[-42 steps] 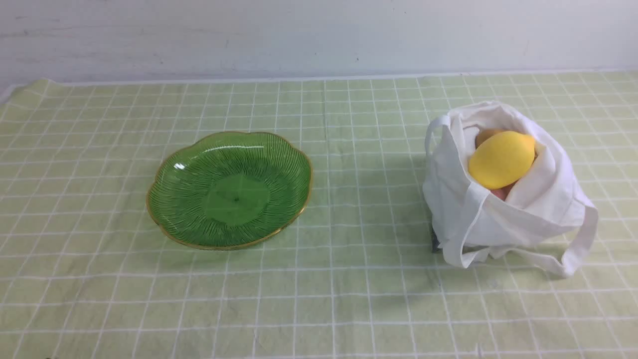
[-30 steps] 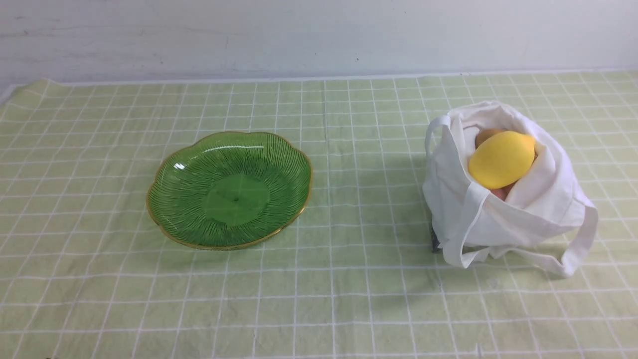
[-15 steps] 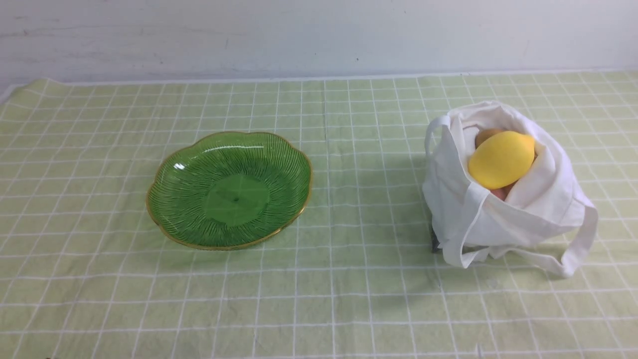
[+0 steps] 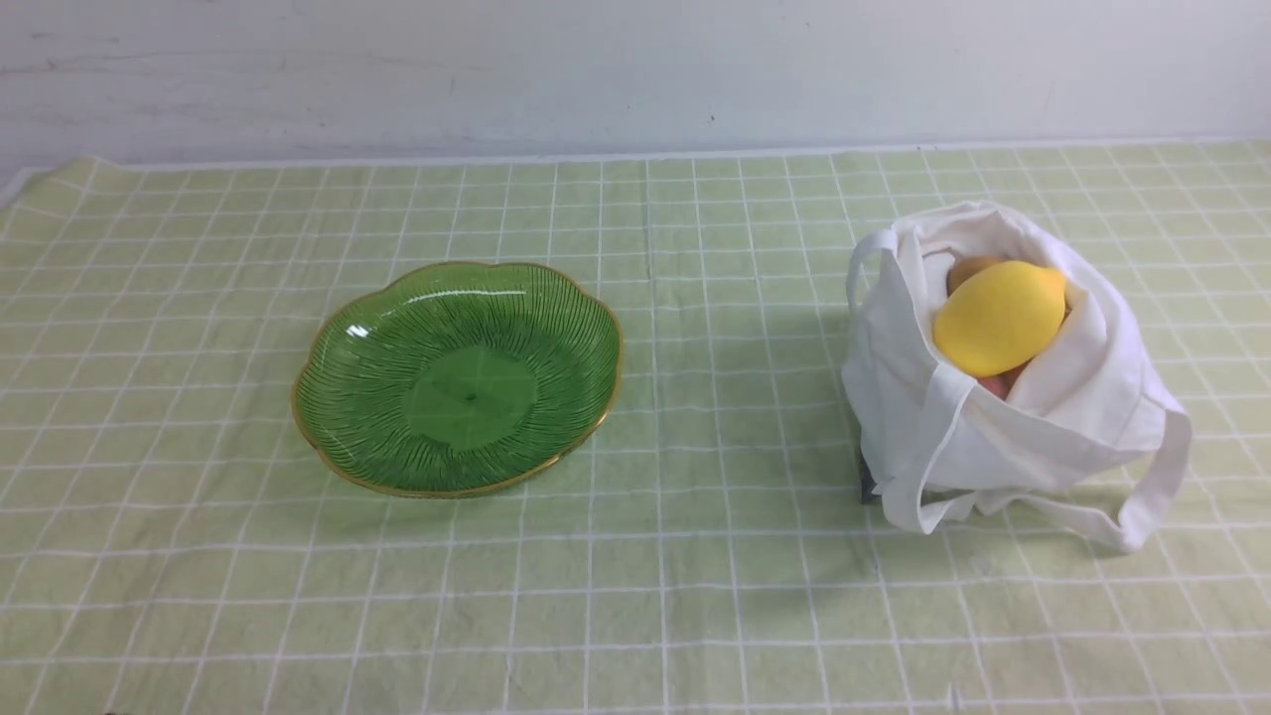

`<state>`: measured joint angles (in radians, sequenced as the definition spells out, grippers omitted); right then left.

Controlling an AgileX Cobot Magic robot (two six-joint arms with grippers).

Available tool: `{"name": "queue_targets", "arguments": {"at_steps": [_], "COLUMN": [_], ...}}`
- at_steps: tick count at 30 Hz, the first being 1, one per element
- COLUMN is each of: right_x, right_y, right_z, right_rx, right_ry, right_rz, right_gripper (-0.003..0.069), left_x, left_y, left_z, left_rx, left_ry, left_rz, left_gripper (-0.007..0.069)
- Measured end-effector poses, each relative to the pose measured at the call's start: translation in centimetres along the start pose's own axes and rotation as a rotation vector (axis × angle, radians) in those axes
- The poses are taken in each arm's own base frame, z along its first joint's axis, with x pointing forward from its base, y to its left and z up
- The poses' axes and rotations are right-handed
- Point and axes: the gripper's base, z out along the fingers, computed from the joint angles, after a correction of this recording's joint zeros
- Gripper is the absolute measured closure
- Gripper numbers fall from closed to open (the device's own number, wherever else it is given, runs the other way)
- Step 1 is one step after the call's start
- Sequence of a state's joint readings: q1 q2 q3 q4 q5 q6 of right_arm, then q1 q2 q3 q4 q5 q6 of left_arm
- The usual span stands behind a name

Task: Take the fruit out of the bag on the green coffee tablecloth and place them on the plate.
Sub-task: 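Reach into the cloth bag and grasp the lemon with the right gripper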

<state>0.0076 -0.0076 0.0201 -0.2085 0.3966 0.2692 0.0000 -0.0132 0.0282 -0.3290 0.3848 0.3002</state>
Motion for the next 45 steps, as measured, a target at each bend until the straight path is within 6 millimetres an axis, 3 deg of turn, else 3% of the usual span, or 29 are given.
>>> {"name": "queue_targets", "arguments": {"at_steps": [26, 35, 42, 45], "right_x": [0.0, 0.0, 0.0, 0.0], "right_y": [0.0, 0.0, 0.0, 0.0], "right_z": [0.0, 0.0, 0.0, 0.0], "right_rx": [0.000, 0.000, 0.000, 0.000], "right_ry": [0.000, 0.000, 0.000, 0.000], "right_rz": [0.000, 0.000, 0.000, 0.000], "right_gripper": [0.0673, 0.0673, 0.0673, 0.0673], "left_x": [-0.2, -2.0, -3.6, -3.7], "left_y": [-0.3, -0.3, 2.1, 2.7], "left_z": [0.0, -0.2, -1.0, -1.2], "left_rx": [0.031, 0.086, -0.038, -0.080], "left_ry": [-0.017, -0.208, -0.499, -0.542], "left_rz": [-0.086, -0.470, -0.894, -0.926], "left_gripper": [0.0632, 0.0632, 0.0632, 0.0632]}}
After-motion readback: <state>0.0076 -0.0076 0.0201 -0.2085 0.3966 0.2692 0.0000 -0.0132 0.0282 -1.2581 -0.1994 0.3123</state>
